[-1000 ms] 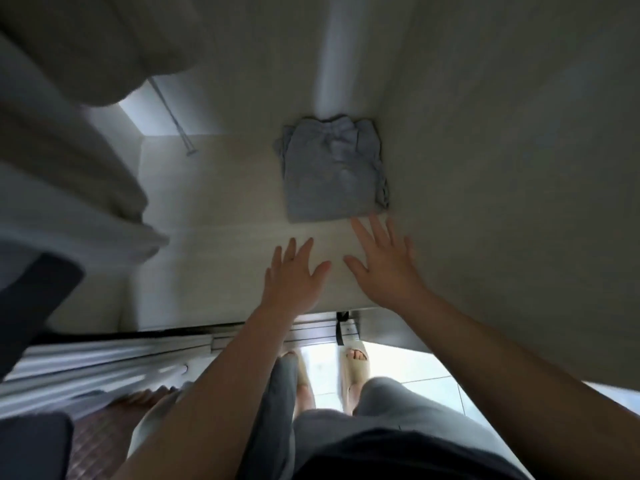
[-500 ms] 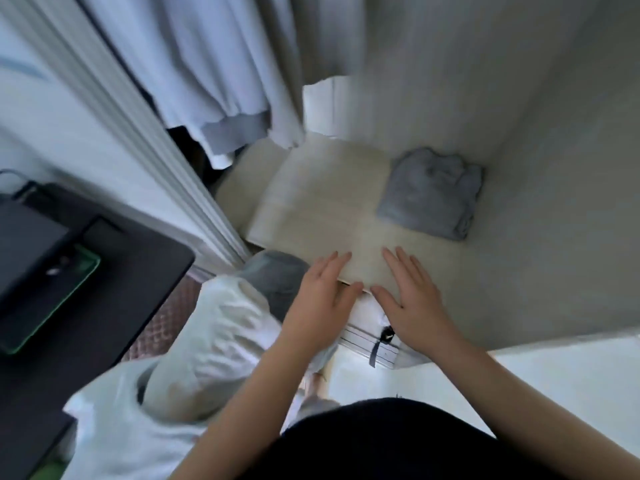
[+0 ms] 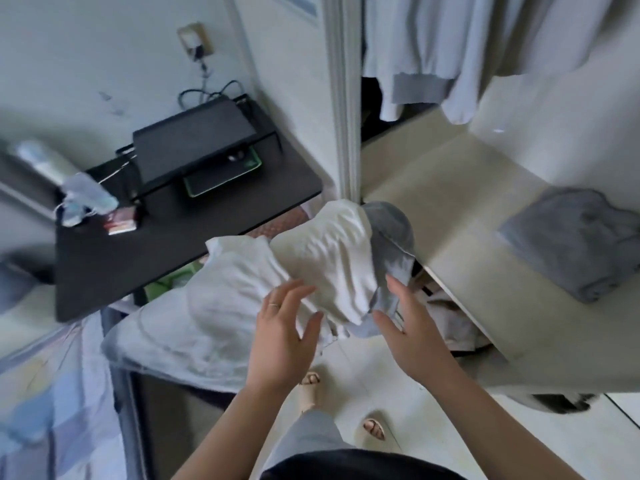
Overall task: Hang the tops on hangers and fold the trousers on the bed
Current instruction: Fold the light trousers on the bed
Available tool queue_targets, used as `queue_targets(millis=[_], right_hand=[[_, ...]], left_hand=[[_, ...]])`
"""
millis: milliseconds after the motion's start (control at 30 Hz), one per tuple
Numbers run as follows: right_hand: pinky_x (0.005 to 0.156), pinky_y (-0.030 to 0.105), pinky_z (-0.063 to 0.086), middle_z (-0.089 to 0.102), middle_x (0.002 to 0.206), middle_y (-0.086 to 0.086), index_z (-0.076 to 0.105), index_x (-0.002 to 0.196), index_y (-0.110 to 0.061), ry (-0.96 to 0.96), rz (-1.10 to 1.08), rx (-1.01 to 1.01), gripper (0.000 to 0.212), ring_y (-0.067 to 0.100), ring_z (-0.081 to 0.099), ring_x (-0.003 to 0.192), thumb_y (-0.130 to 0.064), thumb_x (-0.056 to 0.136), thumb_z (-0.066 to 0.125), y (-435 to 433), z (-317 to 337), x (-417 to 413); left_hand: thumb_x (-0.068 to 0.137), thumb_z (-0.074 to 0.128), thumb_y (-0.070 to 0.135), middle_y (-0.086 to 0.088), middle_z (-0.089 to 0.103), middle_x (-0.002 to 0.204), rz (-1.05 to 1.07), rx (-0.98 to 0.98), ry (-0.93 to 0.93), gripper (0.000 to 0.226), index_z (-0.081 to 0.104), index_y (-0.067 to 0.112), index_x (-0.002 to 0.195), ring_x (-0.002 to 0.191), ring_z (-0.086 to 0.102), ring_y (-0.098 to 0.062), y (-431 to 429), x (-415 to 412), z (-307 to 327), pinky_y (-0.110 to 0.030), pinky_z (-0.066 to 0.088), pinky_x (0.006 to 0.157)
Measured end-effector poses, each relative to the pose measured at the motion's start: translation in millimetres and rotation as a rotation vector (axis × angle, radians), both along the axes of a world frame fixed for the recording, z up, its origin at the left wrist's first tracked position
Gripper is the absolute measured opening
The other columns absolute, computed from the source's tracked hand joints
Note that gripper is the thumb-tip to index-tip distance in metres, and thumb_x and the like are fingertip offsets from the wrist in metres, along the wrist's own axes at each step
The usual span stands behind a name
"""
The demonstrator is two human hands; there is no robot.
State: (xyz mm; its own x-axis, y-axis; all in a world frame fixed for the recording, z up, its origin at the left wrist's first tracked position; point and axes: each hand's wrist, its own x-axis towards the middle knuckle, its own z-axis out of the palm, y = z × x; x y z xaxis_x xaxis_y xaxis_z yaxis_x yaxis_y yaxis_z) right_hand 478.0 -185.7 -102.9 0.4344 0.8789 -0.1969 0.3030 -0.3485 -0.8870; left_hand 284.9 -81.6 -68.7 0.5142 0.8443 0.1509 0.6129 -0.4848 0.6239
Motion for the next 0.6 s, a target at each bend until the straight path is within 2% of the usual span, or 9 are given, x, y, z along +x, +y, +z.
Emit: queue_targets(millis=[33, 100, 133, 167, 200, 300, 400, 500, 600], right_hand=[[0.117, 0.026, 0.030, 0.030, 0.156, -0.020, 0.025, 0.157, -0.032, 0.019, 0.031, 0.005, 0.064, 0.002, 0.026, 0.146, -0.037, 0.100, 0.056, 5, -1, -5], [0.099, 0.002, 0.031, 0.032, 0.155, -0.016, 0.025, 0.157, -0.029, 0.049, 0.076, -0.006, 0.068, -0.005, 0.028, 0.139, -0.035, 0.099, 0.059, 16, 0, -16], [0.092, -0.004, 0.030, 0.032, 0.155, -0.014, 0.025, 0.157, -0.028, 0.046, 0.094, -0.005, 0.070, -0.006, 0.028, 0.136, -0.035, 0.098, 0.061, 22, 1, -20], [0.092, -0.004, 0.028, 0.032, 0.155, -0.013, 0.025, 0.157, -0.026, 0.025, 0.115, 0.005, 0.071, -0.004, 0.028, 0.137, -0.034, 0.097, 0.062, 28, 2, -24], [0.099, 0.001, 0.027, 0.032, 0.156, -0.011, 0.025, 0.157, -0.025, -0.019, 0.140, 0.023, 0.073, 0.000, 0.028, 0.140, -0.035, 0.096, 0.064, 35, 4, -29], [0.116, 0.033, 0.028, 0.027, 0.162, -0.001, 0.026, 0.156, -0.021, -0.252, 0.208, 0.090, 0.076, 0.015, 0.024, 0.148, -0.037, 0.094, 0.067, 57, 12, -42], [0.115, 0.048, 0.030, 0.027, 0.161, 0.007, 0.034, 0.154, -0.020, -0.402, 0.218, 0.128, 0.075, 0.027, 0.024, 0.148, -0.040, 0.091, 0.069, 84, 27, -58], [0.111, 0.052, 0.034, 0.040, 0.144, 0.014, 0.043, 0.149, -0.017, -0.447, 0.172, 0.163, 0.070, 0.030, 0.037, 0.136, -0.040, 0.089, 0.071, 108, 38, -71], [0.098, 0.039, 0.045, 0.045, 0.132, 0.010, 0.047, 0.142, -0.015, -0.377, 0.124, 0.118, 0.064, 0.028, 0.050, 0.118, -0.042, 0.089, 0.071, 129, 48, -80]], left_hand=[[0.092, 0.071, 0.020, 0.002, 0.058, 0.135, 0.076, 0.005, -0.009, 0.036, 0.064, 0.018, 0.127, 0.129, 0.049, -0.019, -2, -11, 1, -0.039, 0.043, 0.108], [0.091, 0.073, 0.021, 0.004, 0.057, 0.131, 0.258, -0.037, -0.049, 0.038, 0.061, 0.019, 0.127, 0.125, 0.051, -0.019, -4, -32, 0, -0.038, 0.044, 0.104], [0.090, 0.073, 0.024, 0.005, 0.056, 0.129, 0.366, -0.079, -0.078, 0.040, 0.058, 0.020, 0.127, 0.124, 0.051, -0.019, -5, -42, -2, -0.037, 0.044, 0.103], [0.090, 0.074, 0.027, 0.005, 0.053, 0.129, 0.485, -0.134, -0.111, 0.043, 0.055, 0.022, 0.129, 0.124, 0.049, -0.019, -5, -52, -4, -0.038, 0.044, 0.103], [0.089, 0.075, 0.031, 0.004, 0.050, 0.131, 0.611, -0.197, -0.150, 0.048, 0.052, 0.023, 0.131, 0.127, 0.047, -0.020, -5, -61, -7, -0.041, 0.044, 0.104], [0.085, 0.078, 0.037, -0.007, 0.036, 0.146, 0.935, -0.345, -0.262, 0.067, 0.042, 0.021, 0.139, 0.135, 0.038, -0.030, 4, -86, -13, -0.049, 0.039, 0.108], [0.082, 0.081, 0.040, -0.016, 0.034, 0.150, 1.053, -0.375, -0.355, 0.082, 0.037, 0.012, 0.145, 0.127, 0.045, -0.032, 23, -107, -14, -0.048, 0.043, 0.104], [0.079, 0.083, 0.046, -0.012, 0.045, 0.132, 1.122, -0.383, -0.460, 0.076, 0.042, 0.010, 0.132, 0.107, 0.052, -0.024, 42, -120, -13, -0.037, 0.047, 0.089], [0.078, 0.083, 0.047, -0.004, 0.057, 0.106, 1.152, -0.482, -0.562, 0.063, 0.044, 0.015, 0.116, 0.091, 0.061, -0.021, 52, -134, -15, -0.025, 0.044, 0.068]])
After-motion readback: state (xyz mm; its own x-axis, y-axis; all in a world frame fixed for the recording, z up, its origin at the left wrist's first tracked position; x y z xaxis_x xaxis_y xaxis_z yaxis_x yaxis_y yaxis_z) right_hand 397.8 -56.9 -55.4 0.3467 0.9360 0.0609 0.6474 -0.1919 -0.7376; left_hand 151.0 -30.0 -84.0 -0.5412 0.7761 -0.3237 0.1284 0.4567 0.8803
